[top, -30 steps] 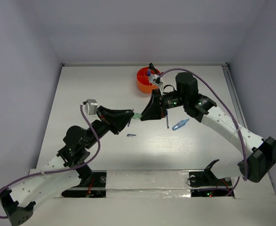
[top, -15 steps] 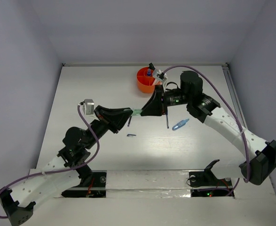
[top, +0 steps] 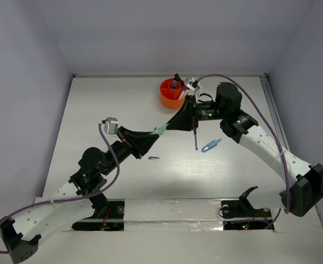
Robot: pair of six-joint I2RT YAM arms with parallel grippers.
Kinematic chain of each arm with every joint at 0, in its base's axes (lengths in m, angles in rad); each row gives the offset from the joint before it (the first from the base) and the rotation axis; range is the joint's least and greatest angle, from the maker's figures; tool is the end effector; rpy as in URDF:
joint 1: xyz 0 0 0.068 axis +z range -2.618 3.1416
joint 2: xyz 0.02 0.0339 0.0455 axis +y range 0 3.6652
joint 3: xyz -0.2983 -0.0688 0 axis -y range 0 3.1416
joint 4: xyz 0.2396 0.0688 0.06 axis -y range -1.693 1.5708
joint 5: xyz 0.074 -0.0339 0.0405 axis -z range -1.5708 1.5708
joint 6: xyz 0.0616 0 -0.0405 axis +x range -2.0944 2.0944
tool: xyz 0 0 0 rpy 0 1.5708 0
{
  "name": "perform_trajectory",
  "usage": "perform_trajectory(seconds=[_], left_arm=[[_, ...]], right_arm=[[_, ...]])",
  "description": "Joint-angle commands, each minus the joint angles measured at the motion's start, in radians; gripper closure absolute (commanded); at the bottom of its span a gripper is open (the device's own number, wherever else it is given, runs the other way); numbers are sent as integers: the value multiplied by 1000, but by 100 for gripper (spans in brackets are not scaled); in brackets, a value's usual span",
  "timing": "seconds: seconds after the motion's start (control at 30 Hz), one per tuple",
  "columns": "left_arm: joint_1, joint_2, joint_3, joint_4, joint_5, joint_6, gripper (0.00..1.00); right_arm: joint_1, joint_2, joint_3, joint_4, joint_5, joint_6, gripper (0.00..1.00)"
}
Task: Sort the stationery into containers
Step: Close the pen cap on the pen, then place the pen in the storage box.
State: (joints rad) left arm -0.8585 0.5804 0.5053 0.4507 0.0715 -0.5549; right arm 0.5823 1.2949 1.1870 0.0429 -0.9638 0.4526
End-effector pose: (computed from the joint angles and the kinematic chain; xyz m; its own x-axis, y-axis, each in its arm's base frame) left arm 0.0882 -0.1088 0.3686 -0.2169 -0.5529 -0.8045 0.8049 0.3651 -0.4679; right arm 0.2163 0.2030 0.4273 -0.4853 -0.0209 -0.8741 -0.8740 0.0387 0.4844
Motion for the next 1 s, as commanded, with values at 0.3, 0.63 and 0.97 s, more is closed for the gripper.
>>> perform_trajectory(seconds=[0.3,0.63,0.97], left_arm=[[-25,-37,-21,-231,38,59,32],[-25,-125,111,-432,-120,93,1],[-25,-157,234,-675,-367,193,1]], right_arm=[[-87,32,59,147,108,-2,100],[-139,125,173,-94,245,-126,100],[-157,412,482,-330,620,-302,100]])
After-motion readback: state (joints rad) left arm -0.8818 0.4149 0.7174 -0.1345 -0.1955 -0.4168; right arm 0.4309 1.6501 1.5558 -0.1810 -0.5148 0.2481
